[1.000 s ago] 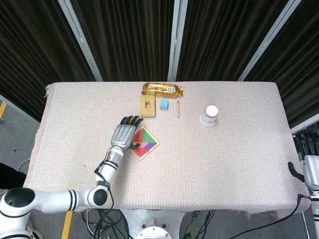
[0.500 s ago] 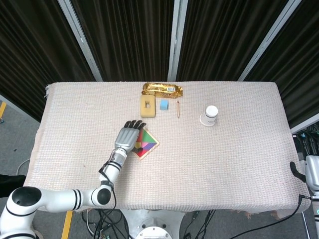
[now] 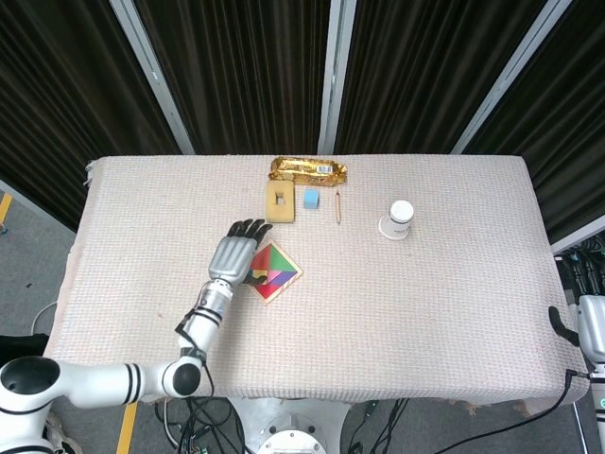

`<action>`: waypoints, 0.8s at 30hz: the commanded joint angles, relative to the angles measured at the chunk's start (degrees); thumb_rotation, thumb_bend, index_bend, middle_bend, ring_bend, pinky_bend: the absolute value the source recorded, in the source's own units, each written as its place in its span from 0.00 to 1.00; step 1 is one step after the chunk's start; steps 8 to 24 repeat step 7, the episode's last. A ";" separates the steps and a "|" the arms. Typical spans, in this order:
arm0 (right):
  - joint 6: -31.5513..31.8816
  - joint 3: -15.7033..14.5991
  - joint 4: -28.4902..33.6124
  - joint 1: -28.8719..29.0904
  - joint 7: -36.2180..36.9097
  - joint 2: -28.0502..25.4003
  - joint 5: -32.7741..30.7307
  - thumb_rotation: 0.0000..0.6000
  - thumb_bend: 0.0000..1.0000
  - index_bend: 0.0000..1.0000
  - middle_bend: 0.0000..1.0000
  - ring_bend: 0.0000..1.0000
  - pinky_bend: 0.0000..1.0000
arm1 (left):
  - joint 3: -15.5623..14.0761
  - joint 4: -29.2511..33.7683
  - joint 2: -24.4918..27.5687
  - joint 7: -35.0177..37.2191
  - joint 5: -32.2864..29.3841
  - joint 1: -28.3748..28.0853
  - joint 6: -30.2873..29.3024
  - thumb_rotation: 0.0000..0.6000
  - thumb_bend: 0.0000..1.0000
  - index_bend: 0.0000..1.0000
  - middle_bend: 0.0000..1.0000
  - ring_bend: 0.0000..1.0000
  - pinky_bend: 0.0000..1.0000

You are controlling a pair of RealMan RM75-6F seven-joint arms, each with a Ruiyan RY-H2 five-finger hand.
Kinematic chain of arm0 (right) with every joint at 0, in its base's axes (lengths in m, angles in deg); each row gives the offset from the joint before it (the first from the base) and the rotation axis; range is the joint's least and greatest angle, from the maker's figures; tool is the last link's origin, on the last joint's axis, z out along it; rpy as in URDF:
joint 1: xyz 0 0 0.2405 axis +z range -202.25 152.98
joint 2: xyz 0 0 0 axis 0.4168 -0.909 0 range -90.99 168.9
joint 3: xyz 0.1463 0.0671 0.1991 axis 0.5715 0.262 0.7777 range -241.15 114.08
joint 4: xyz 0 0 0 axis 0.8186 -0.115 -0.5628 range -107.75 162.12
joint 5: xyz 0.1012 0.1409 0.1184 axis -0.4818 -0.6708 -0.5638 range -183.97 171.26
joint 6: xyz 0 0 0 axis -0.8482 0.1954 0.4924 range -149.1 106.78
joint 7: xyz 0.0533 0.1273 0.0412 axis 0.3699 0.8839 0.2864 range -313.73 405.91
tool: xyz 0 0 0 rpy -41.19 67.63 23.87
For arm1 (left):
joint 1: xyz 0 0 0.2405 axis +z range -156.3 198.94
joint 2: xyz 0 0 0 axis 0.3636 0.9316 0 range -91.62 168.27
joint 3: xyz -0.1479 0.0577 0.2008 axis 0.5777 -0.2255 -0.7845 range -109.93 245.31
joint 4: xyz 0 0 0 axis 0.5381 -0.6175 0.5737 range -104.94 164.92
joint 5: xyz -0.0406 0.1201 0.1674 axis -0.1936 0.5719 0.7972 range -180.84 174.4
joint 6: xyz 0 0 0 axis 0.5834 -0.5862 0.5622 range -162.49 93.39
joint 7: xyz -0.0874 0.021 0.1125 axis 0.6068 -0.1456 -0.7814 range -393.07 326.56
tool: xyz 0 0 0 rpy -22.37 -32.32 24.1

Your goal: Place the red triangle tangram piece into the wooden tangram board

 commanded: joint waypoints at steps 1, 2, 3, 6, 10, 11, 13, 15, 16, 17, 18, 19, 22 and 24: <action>0.35 -0.17 0.57 -0.16 -0.40 -0.21 0.36 1.00 0.30 0.00 0.00 0.00 0.00 | -6.95 6.93 6.98 6.78 11.67 8.47 -7.56 1.00 0.15 0.12 0.06 0.00 0.07; 0.51 -0.20 0.74 -0.19 -0.54 -0.20 0.51 1.00 0.30 0.00 0.00 0.00 0.00 | -9.29 7.08 8.38 8.28 14.77 10.27 -8.80 1.00 0.13 0.12 0.07 0.00 0.07; 0.72 -0.23 0.88 -0.21 -0.73 -0.13 0.69 1.00 0.30 0.00 0.00 0.00 0.00 | -11.59 6.82 9.77 9.92 17.92 12.07 -10.14 1.00 0.12 0.12 0.07 0.00 0.07; 1.48 -0.43 1.20 -0.30 -1.38 0.44 1.44 1.00 0.30 0.00 0.00 0.00 0.00 | -17.92 3.96 13.90 15.29 26.79 17.71 -15.24 1.00 0.08 0.12 0.07 0.00 0.07; 1.67 -0.56 1.23 -0.34 -1.71 0.72 1.68 1.00 0.30 0.00 0.00 0.00 0.00 | -19.68 2.89 15.48 16.84 28.90 19.70 -17.01 1.00 0.07 0.12 0.07 0.00 0.07; 1.67 -0.56 1.23 -0.34 -1.71 0.72 1.68 1.00 0.30 0.00 0.00 0.00 0.00 | -19.68 2.89 15.48 16.84 28.90 19.70 -17.01 1.00 0.07 0.12 0.07 0.00 0.07; 1.67 -0.56 1.23 -0.34 -1.71 0.72 1.68 1.00 0.30 0.00 0.00 0.00 0.00 | -19.68 2.89 15.48 16.84 28.90 19.70 -17.01 1.00 0.07 0.12 0.07 0.00 0.07; 1.67 -0.56 1.23 -0.34 -1.71 0.72 1.68 1.00 0.30 0.00 0.00 0.00 0.00 | -19.68 2.89 15.48 16.84 28.90 19.70 -17.01 1.00 0.07 0.12 0.07 0.00 0.07; 1.67 -0.56 1.23 -0.34 -1.71 0.72 1.68 1.00 0.30 0.00 0.00 0.00 0.00 | -19.68 2.89 15.48 16.84 28.90 19.70 -17.01 1.00 0.07 0.12 0.07 0.00 0.07; 1.67 -0.56 1.23 -0.34 -1.71 0.72 1.68 1.00 0.30 0.00 0.00 0.00 0.00 | -19.68 2.89 15.48 16.84 28.90 19.70 -17.01 1.00 0.07 0.12 0.07 0.00 0.07; 1.67 -0.56 1.23 -0.34 -1.71 0.72 1.68 1.00 0.30 0.00 0.00 0.00 0.00 | -19.68 2.89 15.48 16.84 28.90 19.70 -17.01 1.00 0.07 0.12 0.07 0.00 0.07; 1.67 -0.56 1.23 -0.34 -1.71 0.72 1.68 1.00 0.30 0.00 0.00 0.00 0.00 | -19.68 2.89 15.48 16.84 28.90 19.70 -17.01 1.00 0.07 0.12 0.07 0.00 0.07; 1.67 -0.56 1.23 -0.34 -1.71 0.72 1.68 1.00 0.30 0.00 0.00 0.00 0.00 | -19.68 2.89 15.48 16.84 28.90 19.70 -17.01 1.00 0.07 0.12 0.07 0.00 0.07; 1.67 -0.56 1.23 -0.34 -1.71 0.72 1.68 1.00 0.30 0.00 0.00 0.00 0.00 | -19.68 2.89 15.48 16.84 28.90 19.70 -17.01 1.00 0.07 0.12 0.07 0.00 0.07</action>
